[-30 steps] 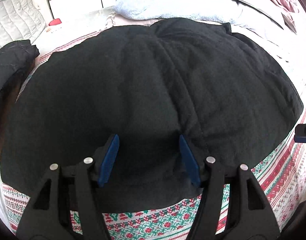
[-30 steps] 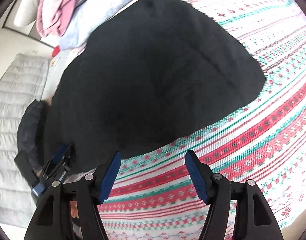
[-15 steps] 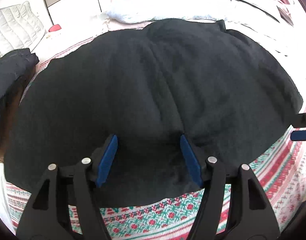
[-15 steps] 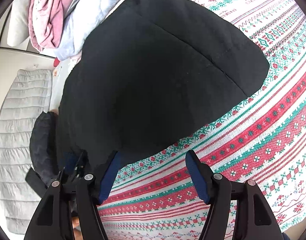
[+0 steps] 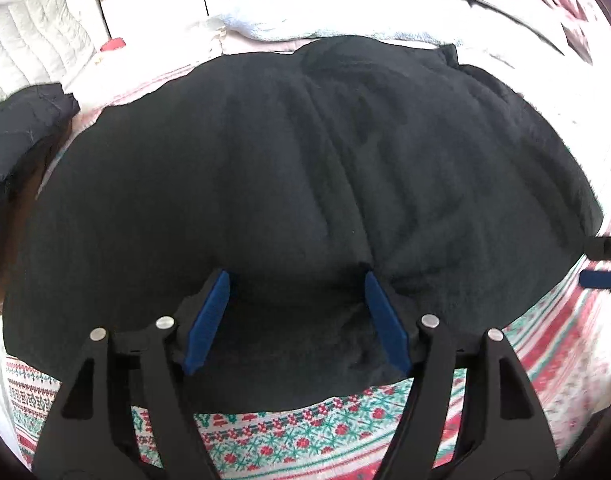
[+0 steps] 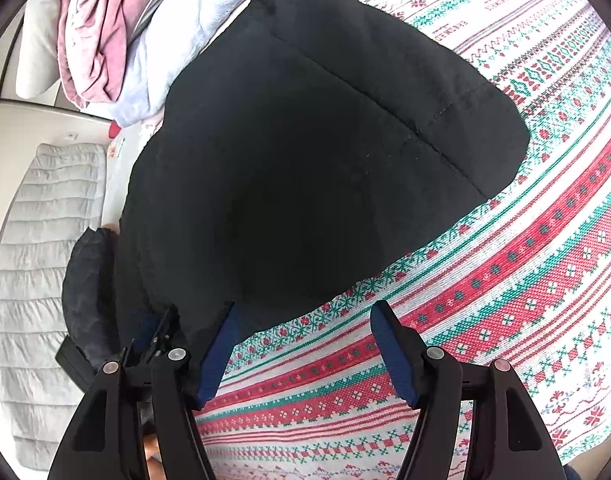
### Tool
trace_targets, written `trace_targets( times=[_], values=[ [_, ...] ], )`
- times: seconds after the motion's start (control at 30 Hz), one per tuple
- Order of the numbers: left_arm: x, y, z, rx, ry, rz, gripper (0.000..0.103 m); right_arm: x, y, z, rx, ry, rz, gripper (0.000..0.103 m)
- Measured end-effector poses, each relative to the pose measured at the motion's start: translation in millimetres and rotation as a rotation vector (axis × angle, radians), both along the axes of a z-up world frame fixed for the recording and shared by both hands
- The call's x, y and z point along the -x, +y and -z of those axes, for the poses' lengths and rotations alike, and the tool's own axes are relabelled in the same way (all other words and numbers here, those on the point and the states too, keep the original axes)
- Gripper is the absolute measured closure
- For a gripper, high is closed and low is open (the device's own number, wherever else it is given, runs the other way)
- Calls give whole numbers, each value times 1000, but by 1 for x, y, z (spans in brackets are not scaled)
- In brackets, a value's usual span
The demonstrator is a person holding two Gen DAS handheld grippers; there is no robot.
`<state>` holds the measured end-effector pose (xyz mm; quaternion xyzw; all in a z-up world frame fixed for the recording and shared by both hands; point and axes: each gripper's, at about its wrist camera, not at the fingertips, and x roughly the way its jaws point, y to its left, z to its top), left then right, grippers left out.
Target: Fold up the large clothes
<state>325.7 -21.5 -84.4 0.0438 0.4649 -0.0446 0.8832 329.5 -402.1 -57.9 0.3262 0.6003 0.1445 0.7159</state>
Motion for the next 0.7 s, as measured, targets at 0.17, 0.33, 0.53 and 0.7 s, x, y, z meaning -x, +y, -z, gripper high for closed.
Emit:
trace_targets(
  times=[0.17,0.33,0.53,0.7],
  values=[
    [-12,10,-35,1,-84,-38,32,2,-8,-3,-28,1,37,32],
    [-50,2,-17,-84,-31,-43,32,2,-7,-8,-31,-19,28,28],
    [-71,16,4,21,108,-81,30,3,-3,-2,-63,18,19,28],
    [-97,16,-28,39,39,-125,32,2,2,-12,-64,-14,13,28]
  ],
)
